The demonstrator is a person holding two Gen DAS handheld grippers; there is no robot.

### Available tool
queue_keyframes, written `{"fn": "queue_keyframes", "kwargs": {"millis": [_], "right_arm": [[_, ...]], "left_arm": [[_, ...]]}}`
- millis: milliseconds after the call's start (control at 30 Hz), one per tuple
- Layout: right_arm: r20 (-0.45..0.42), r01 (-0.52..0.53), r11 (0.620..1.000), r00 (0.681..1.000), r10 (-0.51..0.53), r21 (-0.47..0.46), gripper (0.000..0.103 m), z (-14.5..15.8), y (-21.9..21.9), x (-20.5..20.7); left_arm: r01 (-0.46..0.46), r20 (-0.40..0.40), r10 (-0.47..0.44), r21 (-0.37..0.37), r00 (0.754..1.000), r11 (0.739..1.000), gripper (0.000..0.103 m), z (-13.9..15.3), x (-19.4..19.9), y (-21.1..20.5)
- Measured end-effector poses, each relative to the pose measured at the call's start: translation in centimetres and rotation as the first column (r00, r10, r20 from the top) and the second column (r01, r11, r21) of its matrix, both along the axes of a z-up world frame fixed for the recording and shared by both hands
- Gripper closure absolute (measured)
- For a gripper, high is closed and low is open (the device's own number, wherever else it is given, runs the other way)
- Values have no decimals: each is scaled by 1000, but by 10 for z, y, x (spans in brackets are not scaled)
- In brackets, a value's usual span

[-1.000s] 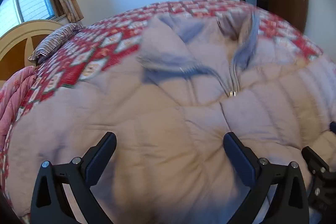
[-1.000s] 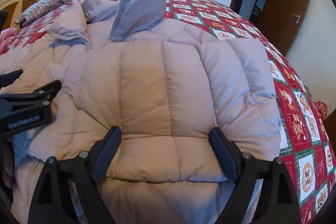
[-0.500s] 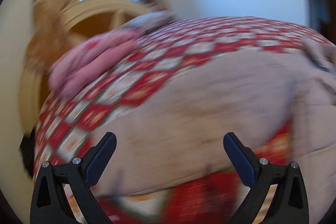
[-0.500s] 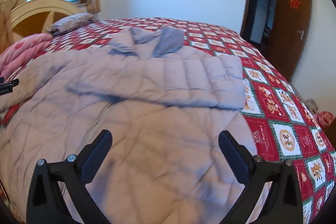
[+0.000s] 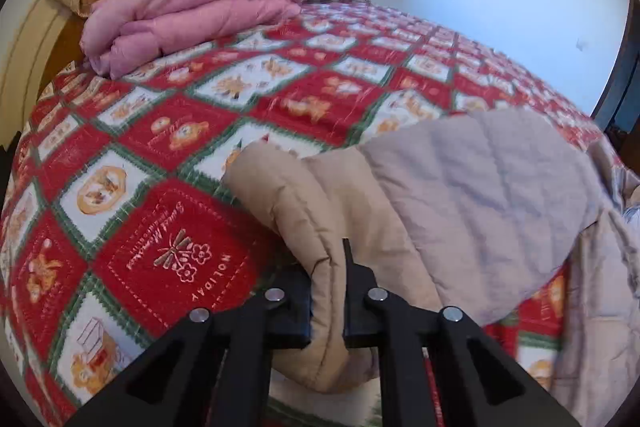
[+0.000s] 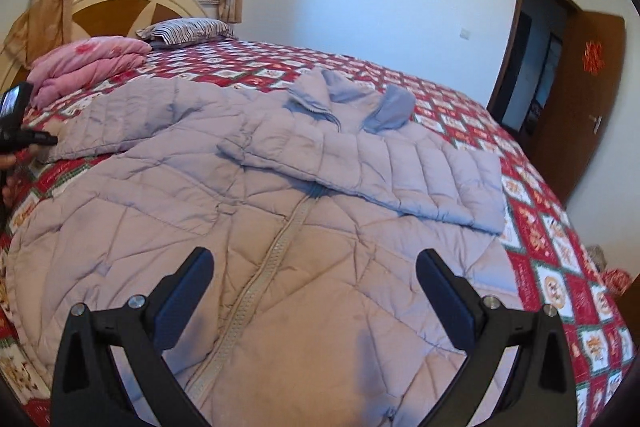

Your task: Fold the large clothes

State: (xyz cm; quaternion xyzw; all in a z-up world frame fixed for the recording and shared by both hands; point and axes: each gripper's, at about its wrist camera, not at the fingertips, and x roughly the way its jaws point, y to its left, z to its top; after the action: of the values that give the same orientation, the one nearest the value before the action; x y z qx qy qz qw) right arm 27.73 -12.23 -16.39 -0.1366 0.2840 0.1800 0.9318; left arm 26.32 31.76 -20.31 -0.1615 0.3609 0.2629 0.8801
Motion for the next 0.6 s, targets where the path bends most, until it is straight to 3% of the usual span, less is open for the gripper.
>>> {"fn": "queue_keyframes", "kwargs": {"millis": [200, 367, 467, 600], "right_arm": [[27, 77, 995, 997, -79, 58, 0, 12, -24, 3], [29, 173, 975, 983, -179, 138, 0, 21, -56, 10], [3, 235, 955, 971, -240, 183, 0, 21, -79, 14], [-25, 297, 928, 954, -299, 227, 0, 18, -110, 13]], "left_arm": [[97, 150, -124, 179, 981, 979, 95, 83, -2, -57], [205, 227, -274, 288, 934, 935, 95, 147, 11, -121], [285, 234, -367, 320, 900, 904, 95, 167, 32, -168], [378, 216, -467, 349, 858, 857, 95, 170, 60, -228]]}}
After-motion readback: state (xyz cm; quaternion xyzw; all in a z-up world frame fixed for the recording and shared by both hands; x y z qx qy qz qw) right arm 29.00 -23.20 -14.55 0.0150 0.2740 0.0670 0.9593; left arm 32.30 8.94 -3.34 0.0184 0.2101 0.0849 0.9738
